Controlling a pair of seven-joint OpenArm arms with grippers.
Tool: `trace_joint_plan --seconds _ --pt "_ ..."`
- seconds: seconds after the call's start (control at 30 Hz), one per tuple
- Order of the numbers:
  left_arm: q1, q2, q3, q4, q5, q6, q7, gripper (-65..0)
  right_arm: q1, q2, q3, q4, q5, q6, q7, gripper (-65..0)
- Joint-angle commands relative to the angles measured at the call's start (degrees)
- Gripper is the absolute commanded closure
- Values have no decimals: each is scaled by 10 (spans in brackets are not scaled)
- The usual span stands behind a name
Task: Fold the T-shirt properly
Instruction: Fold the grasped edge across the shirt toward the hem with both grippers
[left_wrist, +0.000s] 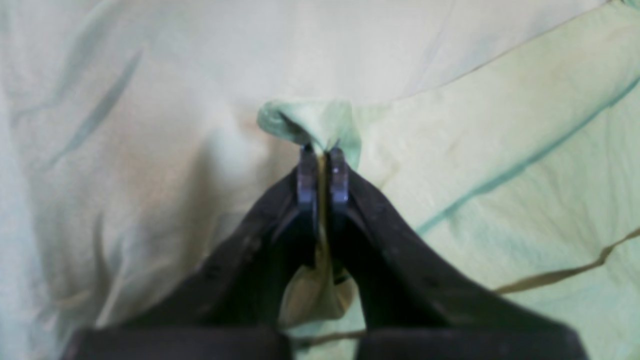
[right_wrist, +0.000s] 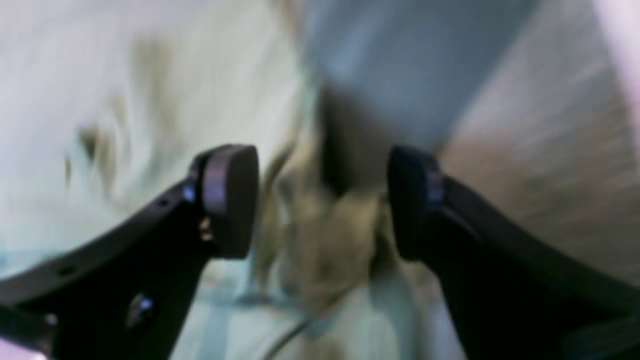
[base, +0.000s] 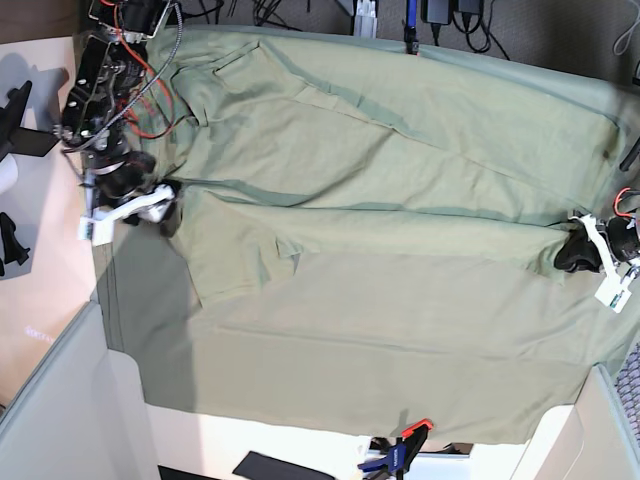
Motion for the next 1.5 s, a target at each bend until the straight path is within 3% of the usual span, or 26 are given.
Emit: trace_joint_plan --seconds 0.0,0.17,0.43,0.57,0.73,1.03,1.13,1.27,1.47 --pt "-12 -13 -4 9 -10 -4 -10 0 23 6 8 11 8 2 14 -407" --pt "-12 -13 -4 9 -10 -4 0 0 89 4 9 -31 -1 2 28 -407" --pt "-12 -15 -4 9 -10 -4 5 0 232 0 -31 -280 -77 1 98 -407" --pt "-12 -15 -4 9 -18 -4 5 0 262 -8 -66 -383 -116 0 132 -407" --pt "-12 -14 -4 9 -38 -4 5 0 259 -37 -104 -403 -142 -1 140 -407" --pt "-12 -14 -4 9 -40 -4 5 0 259 -63 -107 -395 -141 -2 140 -399" --pt "-12 -14 -4 9 -40 -4 5 0 259 -64 -107 -388 -141 -2 140 -284" --pt "-12 -14 -4 9 -40 -4 4 0 259 -64 -107 -380 -146 -2 155 0" --pt "-12 -17 -5 9 -41 -4 5 0 259 -62 -107 -369 -145 -2 144 0"
